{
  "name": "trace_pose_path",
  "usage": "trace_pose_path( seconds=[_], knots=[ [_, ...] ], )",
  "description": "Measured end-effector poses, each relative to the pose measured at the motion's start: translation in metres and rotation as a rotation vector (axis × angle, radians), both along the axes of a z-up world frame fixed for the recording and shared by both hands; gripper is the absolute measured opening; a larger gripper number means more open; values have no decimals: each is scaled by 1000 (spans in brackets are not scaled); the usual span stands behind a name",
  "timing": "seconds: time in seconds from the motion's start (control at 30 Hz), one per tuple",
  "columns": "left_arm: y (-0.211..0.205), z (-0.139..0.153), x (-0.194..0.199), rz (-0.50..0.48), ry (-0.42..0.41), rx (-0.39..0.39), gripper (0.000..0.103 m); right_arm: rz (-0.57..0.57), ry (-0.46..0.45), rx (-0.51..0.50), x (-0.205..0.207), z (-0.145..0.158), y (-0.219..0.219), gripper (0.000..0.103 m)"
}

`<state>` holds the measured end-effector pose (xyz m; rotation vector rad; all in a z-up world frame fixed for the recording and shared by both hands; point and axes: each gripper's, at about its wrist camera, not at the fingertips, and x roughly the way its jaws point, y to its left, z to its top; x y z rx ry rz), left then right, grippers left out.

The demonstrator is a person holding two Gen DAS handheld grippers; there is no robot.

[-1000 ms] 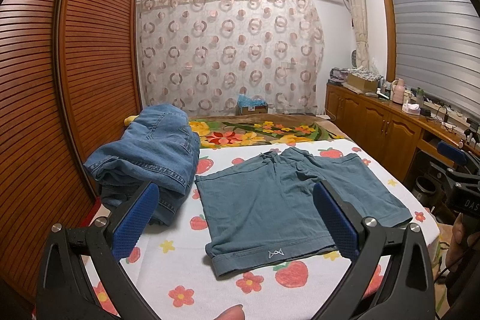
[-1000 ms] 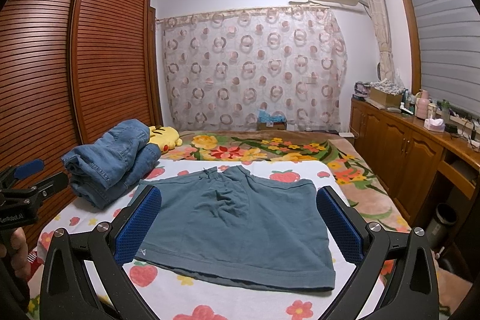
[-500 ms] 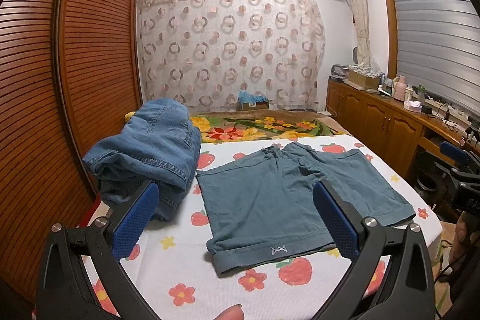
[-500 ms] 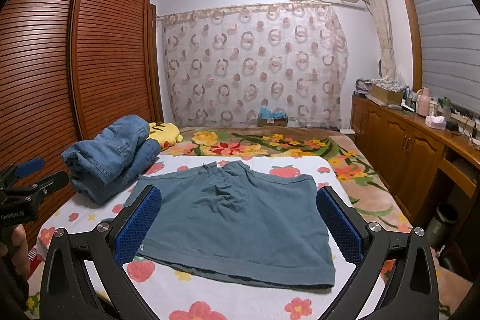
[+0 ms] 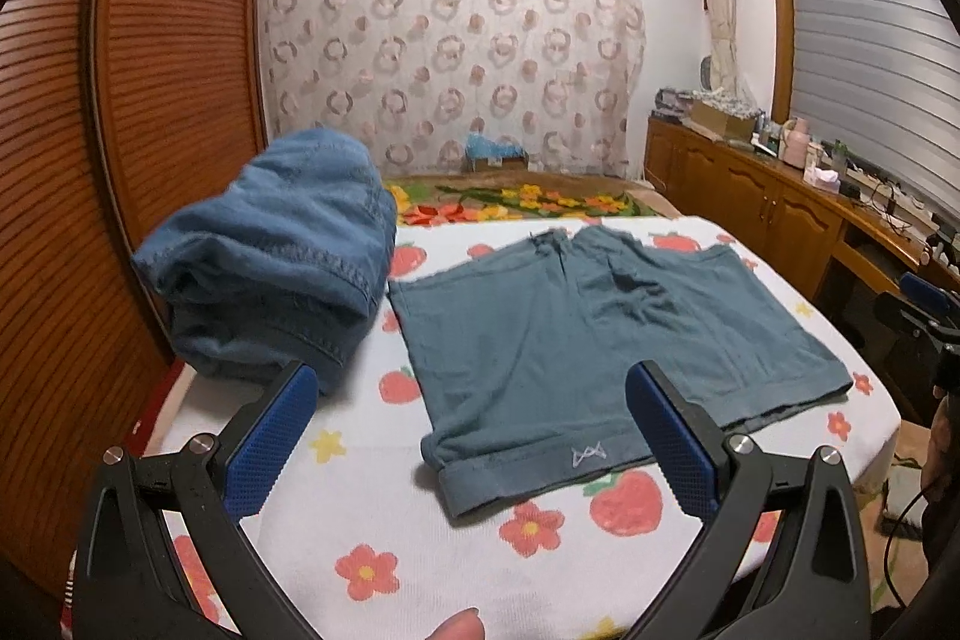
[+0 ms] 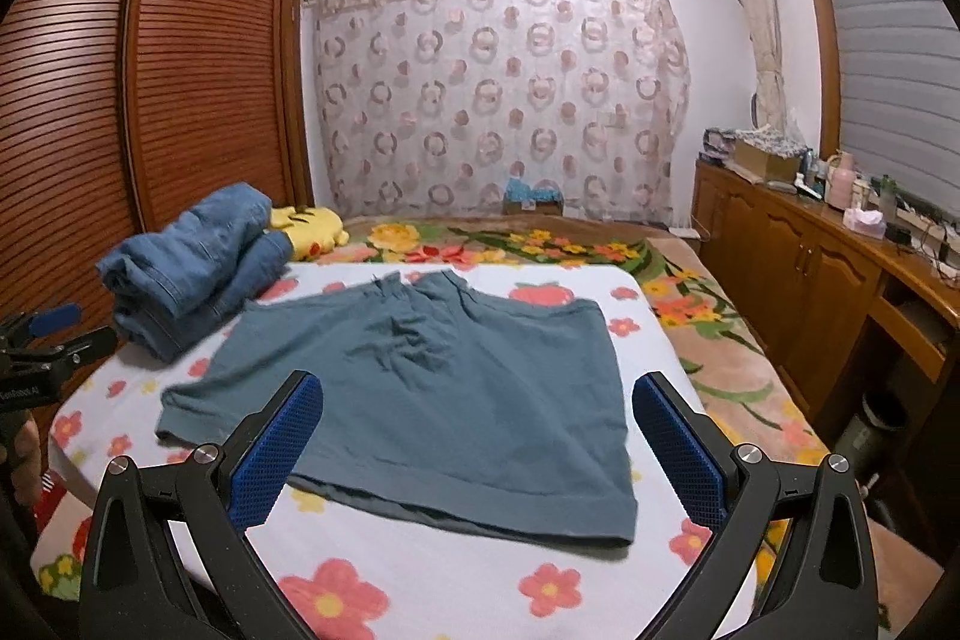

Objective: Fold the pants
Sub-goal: 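Lower the right tool to the teal shorts' hem and close on it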

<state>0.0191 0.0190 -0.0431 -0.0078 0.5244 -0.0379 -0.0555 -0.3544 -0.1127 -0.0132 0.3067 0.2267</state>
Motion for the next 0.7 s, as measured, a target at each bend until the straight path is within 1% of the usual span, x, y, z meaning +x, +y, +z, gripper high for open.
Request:
trace_pose_path(
  seconds=[0.23,0.37,0.53,0.63,0.7],
  knots=[
    [10,-30,10,-6,69,0,103,-32,60,-15,3,-5,-10,98],
    [16,-46,15,-5,111,-11,101,-55,110,-18,3,-8,-16,94],
    [22,-63,18,-13,151,-21,94,-73,159,-19,2,-6,-20,86],
    [26,-70,19,-24,172,-39,89,-74,180,-24,2,-1,-15,83],
    [28,-76,19,-31,188,-49,84,-73,197,-24,1,1,-12,82]
  ],
)
